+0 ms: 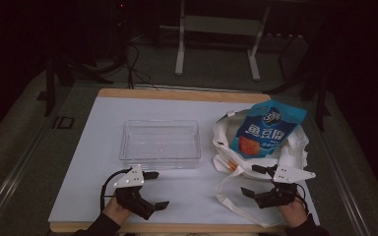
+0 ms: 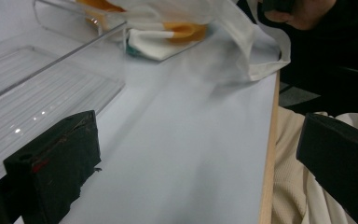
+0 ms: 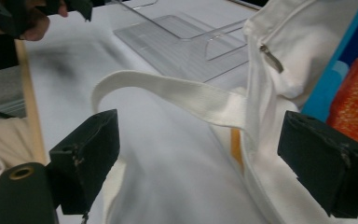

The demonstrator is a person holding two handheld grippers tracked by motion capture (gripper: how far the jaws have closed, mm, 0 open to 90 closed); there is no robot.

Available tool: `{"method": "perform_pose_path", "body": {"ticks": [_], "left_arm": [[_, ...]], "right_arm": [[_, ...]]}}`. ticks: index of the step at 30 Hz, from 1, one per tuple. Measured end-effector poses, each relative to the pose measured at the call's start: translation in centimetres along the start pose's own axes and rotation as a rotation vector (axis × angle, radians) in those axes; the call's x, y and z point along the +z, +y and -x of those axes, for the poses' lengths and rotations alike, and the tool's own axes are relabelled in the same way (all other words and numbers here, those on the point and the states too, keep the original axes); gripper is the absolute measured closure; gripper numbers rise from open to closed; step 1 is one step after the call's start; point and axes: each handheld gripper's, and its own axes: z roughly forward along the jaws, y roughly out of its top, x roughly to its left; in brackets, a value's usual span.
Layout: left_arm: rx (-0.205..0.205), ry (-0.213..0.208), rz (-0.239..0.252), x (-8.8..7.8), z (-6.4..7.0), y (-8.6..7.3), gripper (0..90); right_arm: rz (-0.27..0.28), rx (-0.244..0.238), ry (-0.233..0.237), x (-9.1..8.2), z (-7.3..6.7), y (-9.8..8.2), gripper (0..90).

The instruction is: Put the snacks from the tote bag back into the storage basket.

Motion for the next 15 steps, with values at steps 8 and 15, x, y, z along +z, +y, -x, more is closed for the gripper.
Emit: {"method": "perform_pose_path", "body": {"ticks": [8,15], "left_arm": [[-0.043,-0.04,-0.018,0.2,1.2,1.3,0.0],[0.055,-0.081,0.012,0.6,2.3,4.8,0.0]], "right_arm": [[-0.055,-0.002,0.083,-0.1,-0.2,0.6,12.8],[-0.02,-0.04,0.131,-1.1,-0.7,2.2,13.5]]}}
